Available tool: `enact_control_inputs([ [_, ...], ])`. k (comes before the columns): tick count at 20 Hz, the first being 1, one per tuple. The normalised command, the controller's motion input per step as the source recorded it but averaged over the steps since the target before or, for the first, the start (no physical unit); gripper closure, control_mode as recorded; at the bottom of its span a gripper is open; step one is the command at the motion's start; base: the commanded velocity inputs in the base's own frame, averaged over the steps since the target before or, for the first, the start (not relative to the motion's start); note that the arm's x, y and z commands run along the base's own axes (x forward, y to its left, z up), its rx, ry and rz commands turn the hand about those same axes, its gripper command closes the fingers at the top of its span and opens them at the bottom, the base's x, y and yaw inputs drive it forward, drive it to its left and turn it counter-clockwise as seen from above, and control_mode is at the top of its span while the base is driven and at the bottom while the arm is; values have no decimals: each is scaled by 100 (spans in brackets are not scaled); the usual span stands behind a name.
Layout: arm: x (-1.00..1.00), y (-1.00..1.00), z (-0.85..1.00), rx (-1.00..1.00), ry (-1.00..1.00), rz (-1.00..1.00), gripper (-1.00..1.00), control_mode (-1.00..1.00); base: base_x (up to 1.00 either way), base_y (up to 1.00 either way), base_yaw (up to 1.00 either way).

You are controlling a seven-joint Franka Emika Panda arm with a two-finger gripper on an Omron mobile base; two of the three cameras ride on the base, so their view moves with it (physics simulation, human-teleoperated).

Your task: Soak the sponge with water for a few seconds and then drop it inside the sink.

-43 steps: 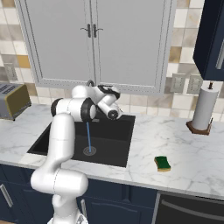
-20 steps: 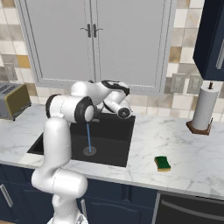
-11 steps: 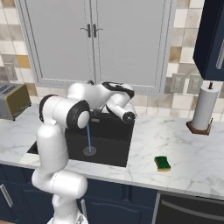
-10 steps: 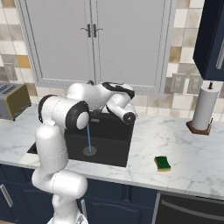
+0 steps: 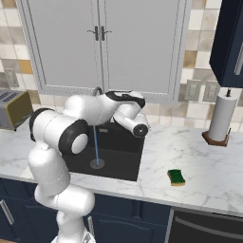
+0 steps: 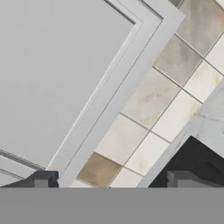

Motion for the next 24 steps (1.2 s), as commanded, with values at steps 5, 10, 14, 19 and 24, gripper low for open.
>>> enact_control_inputs([
  [5, -69, -12, 37, -3, 1, 0, -100, -100, 0, 0, 0],
  [10, -57, -4, 16, -13, 23, 1, -100, -100, 0, 0, 0],
  [14, -19, 0, 1, -23, 45, 4, -100, -100, 0, 0, 0],
  [19, -12, 0, 13, -22, 46, 3, -100, -100, 0, 0, 0],
  [24, -12, -15, 38, -20, 40, 1, -100, -100, 0, 0, 0],
])
